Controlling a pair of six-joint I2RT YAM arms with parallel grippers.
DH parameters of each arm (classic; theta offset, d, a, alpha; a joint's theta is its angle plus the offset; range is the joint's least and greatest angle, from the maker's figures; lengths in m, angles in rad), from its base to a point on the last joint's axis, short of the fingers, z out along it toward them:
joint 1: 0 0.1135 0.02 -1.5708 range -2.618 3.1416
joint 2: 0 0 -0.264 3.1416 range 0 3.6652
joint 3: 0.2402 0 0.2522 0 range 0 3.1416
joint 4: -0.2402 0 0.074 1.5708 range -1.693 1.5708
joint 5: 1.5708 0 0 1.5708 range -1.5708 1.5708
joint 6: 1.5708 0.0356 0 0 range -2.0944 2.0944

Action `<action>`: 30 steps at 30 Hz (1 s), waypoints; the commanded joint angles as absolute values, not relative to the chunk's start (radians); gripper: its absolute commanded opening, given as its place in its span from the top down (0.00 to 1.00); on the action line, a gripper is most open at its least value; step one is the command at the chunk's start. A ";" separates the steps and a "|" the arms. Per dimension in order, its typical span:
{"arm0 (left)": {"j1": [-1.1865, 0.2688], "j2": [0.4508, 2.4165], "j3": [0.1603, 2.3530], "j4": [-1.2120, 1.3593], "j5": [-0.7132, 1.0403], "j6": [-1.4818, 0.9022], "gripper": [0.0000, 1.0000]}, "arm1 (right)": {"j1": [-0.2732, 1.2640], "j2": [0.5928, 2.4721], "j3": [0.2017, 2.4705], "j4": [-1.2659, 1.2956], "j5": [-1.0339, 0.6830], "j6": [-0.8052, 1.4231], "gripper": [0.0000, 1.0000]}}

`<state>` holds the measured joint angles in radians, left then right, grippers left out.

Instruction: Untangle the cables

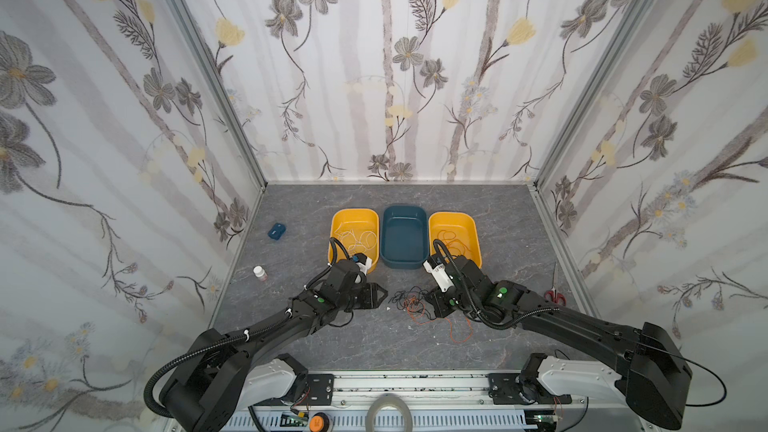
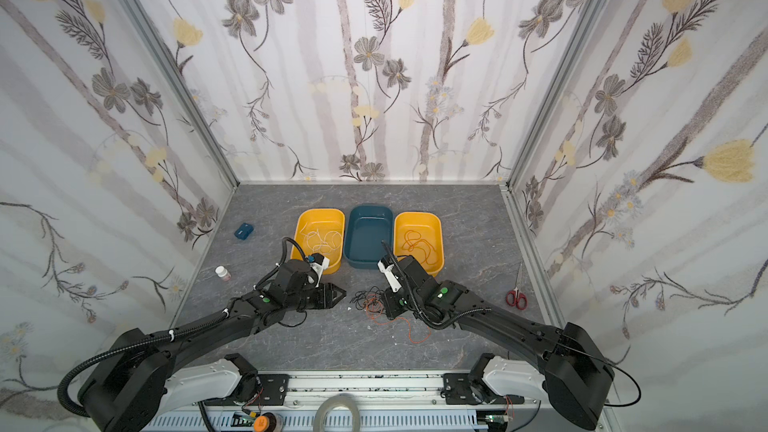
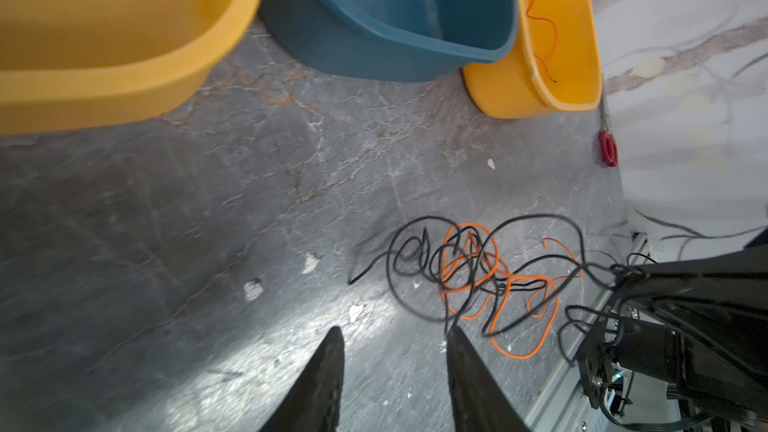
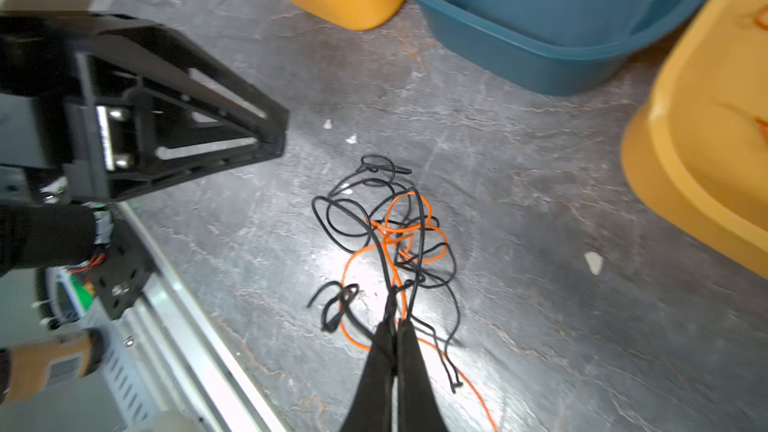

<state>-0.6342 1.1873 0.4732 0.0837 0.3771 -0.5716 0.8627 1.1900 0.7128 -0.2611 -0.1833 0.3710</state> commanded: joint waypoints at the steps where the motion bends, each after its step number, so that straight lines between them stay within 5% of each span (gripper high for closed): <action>1: -0.650 1.195 0.479 0.213 0.441 -0.577 0.52 | 0.863 1.201 0.708 -0.150 -0.304 0.328 0.95; 19: -0.685 1.178 0.409 0.316 0.521 -0.570 0.51 | 0.860 1.368 0.798 -0.082 -0.313 0.340 0.89; 27: -0.690 1.306 0.440 0.326 0.507 -0.545 0.67 | 0.859 1.394 0.825 -0.070 -0.363 0.340 0.85; 30: -0.689 1.329 0.459 0.302 0.473 -0.538 0.81 | 0.853 1.382 0.823 -0.098 -0.336 0.341 0.66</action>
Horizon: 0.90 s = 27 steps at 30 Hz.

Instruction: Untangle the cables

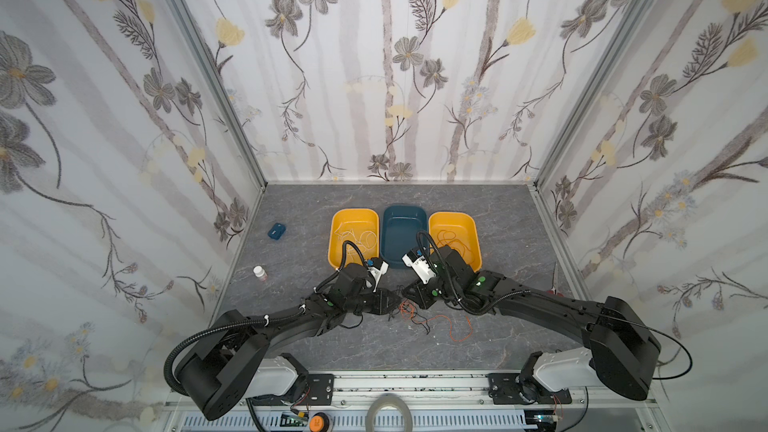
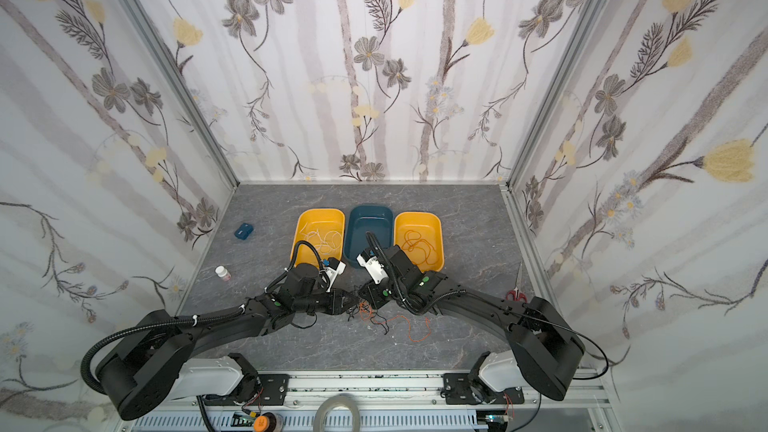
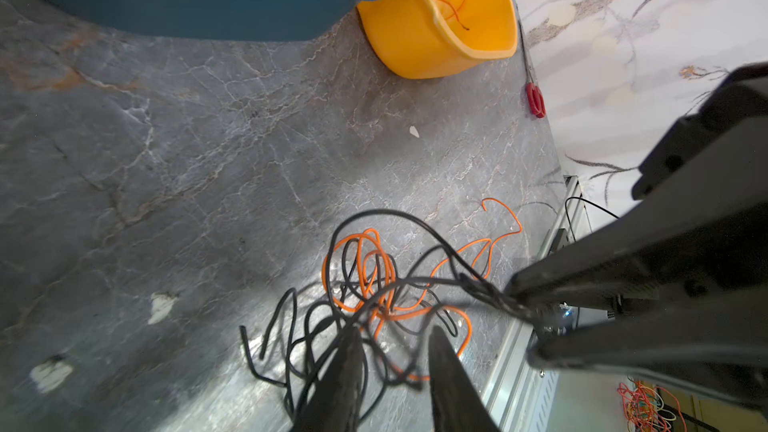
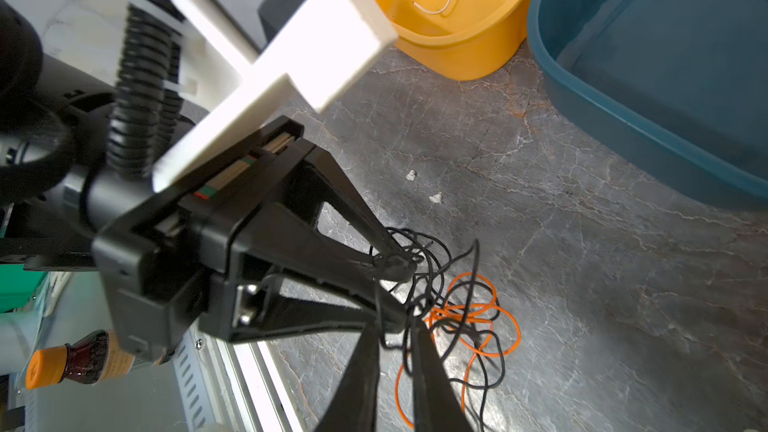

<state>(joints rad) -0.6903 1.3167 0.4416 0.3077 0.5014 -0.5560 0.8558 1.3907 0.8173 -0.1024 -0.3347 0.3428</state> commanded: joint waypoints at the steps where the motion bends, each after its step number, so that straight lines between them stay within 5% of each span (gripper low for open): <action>1: -0.688 1.330 0.463 0.293 0.457 -0.537 0.84 | 0.850 1.371 0.816 -0.109 -0.325 0.340 0.61; 6: -0.670 1.309 0.461 0.239 0.376 -0.546 1.00 | 0.822 1.303 0.772 -0.194 -0.241 0.377 0.46; 21: -0.650 1.227 0.446 0.185 0.311 -0.573 1.00 | 0.811 1.368 0.663 -0.114 -0.253 0.471 0.41; 27: -0.642 1.169 0.428 0.145 0.272 -0.580 1.00 | 0.847 1.426 0.692 -0.217 -0.135 0.449 0.43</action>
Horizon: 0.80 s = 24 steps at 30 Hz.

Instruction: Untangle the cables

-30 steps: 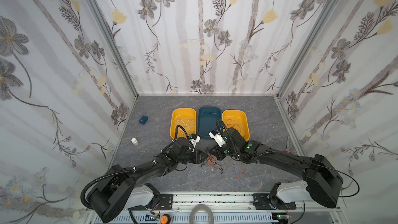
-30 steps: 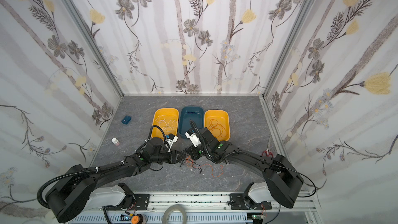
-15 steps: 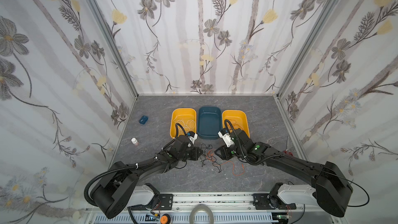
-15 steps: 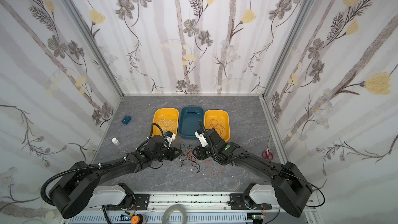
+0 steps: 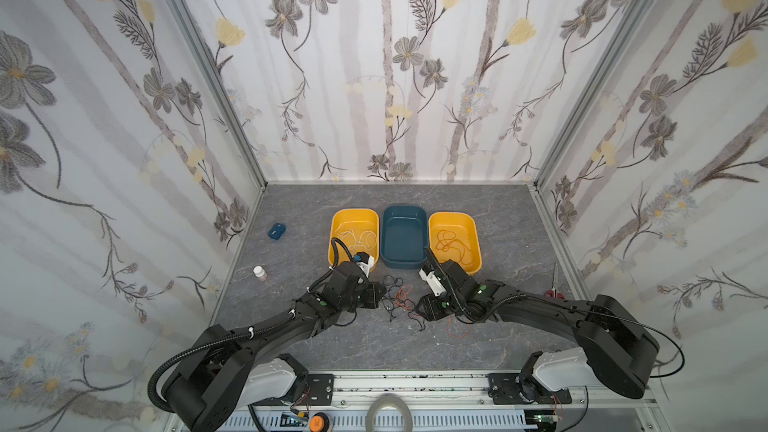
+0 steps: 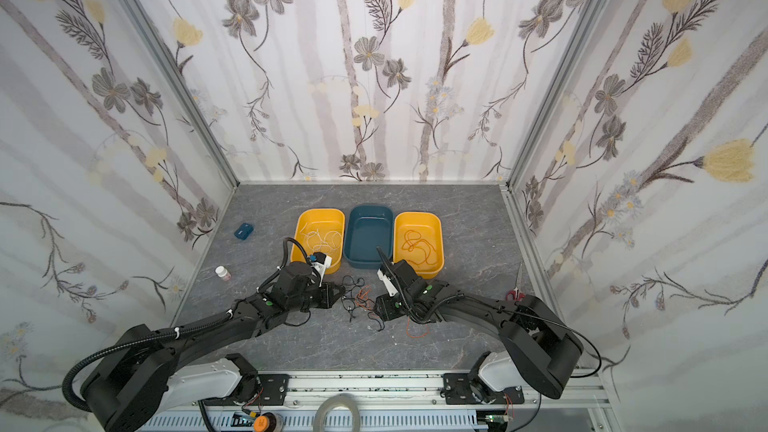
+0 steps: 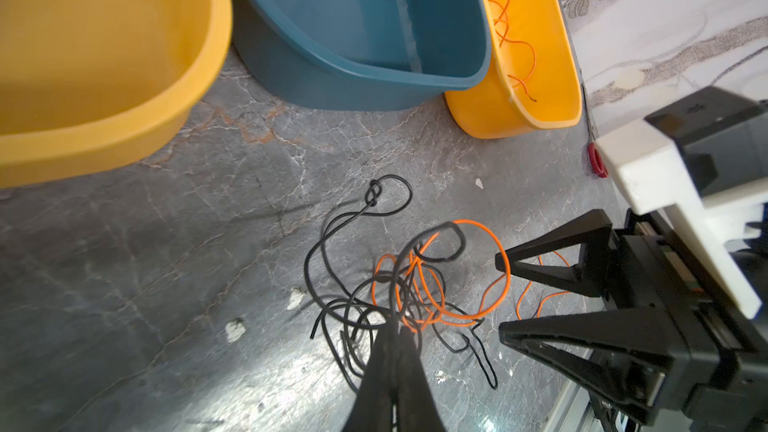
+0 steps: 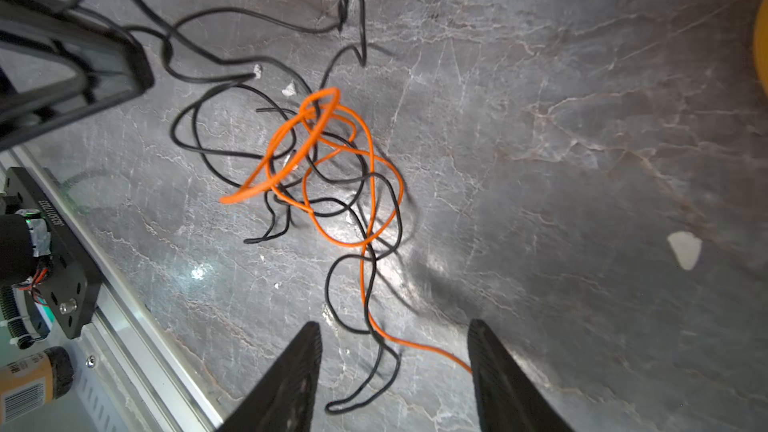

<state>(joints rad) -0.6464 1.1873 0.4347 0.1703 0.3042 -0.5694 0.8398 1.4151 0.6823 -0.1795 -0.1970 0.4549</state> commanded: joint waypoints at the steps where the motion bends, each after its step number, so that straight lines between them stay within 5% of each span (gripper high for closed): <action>1: -0.640 1.162 0.428 0.141 0.267 -0.580 1.00 | 0.850 1.429 0.692 -0.234 -0.128 0.444 0.44; 12: -0.625 1.149 0.426 0.134 0.276 -0.576 1.00 | 0.865 1.424 0.681 -0.341 0.025 0.425 0.46; 24: -0.623 1.141 0.414 0.139 0.278 -0.580 1.00 | 0.788 1.341 0.739 -0.367 -0.014 0.379 0.41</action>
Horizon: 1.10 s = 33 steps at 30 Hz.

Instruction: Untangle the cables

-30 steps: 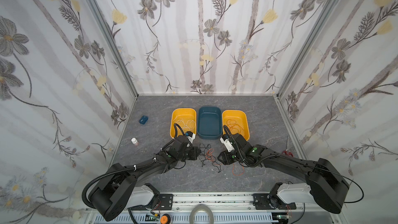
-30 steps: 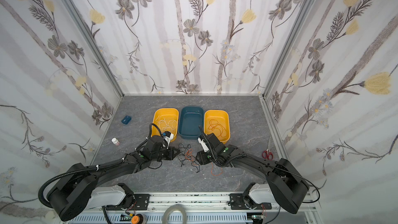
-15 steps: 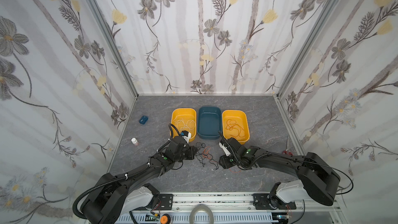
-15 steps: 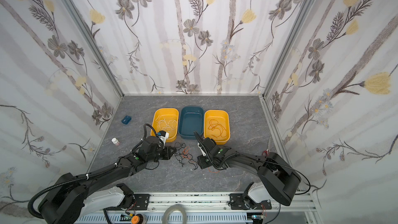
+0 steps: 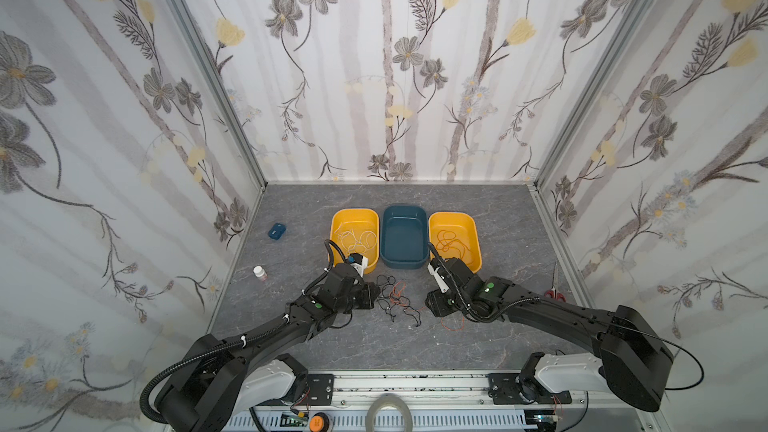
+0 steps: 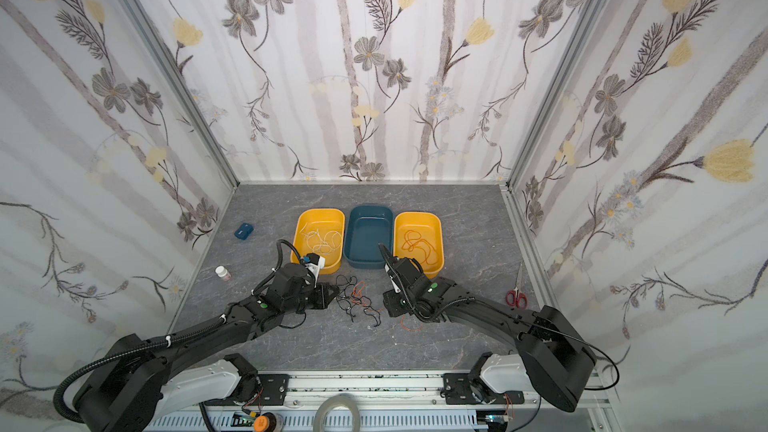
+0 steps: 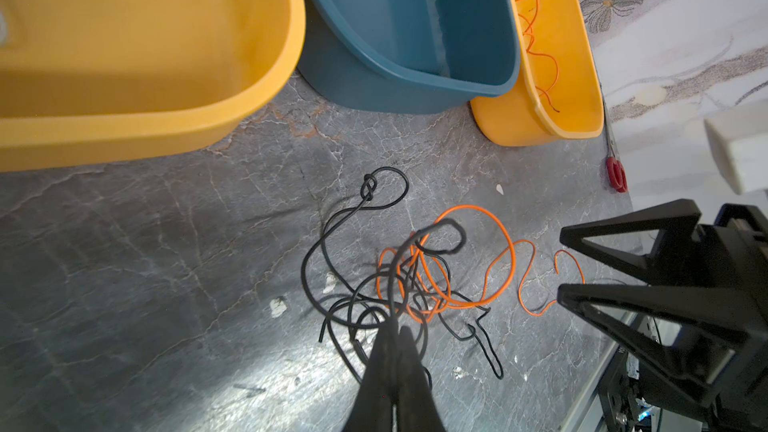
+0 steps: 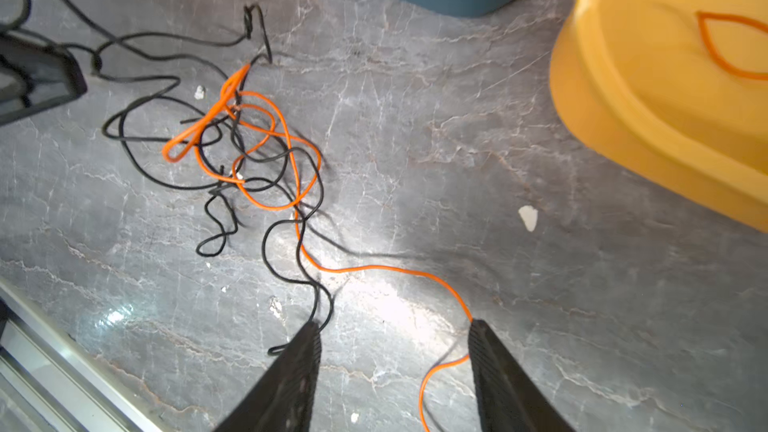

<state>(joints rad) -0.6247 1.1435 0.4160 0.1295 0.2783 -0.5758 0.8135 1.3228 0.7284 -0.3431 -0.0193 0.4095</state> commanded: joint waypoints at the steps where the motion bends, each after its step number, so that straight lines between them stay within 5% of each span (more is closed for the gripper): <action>1: -0.624 1.143 0.414 0.140 0.279 -0.581 1.00 | 0.786 1.357 0.741 -0.362 -0.022 0.368 0.41; 11: -0.624 1.139 0.411 0.142 0.273 -0.588 1.00 | 0.718 1.496 0.733 -0.267 -0.215 0.355 0.44; 14: -0.621 1.135 0.411 0.138 0.266 -0.588 1.00 | 0.718 1.506 0.721 -0.256 -0.235 0.363 0.52; 18: -0.618 1.124 0.410 0.129 0.257 -0.588 1.00 | 0.717 1.487 0.716 -0.267 -0.208 0.361 0.77; 23: -0.599 1.083 0.413 0.064 0.219 -0.587 1.00 | 0.719 1.374 0.709 -0.311 -0.066 0.357 1.00; 33: -0.556 0.953 0.424 -0.130 0.120 -0.595 1.00 | 0.683 1.162 0.715 -0.460 0.253 0.353 1.00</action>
<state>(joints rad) -0.5640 0.9722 0.4149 -0.0536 0.1680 -0.5838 0.6922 1.1866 0.7071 -0.3943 0.1246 0.3573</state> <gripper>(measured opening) 0.050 0.048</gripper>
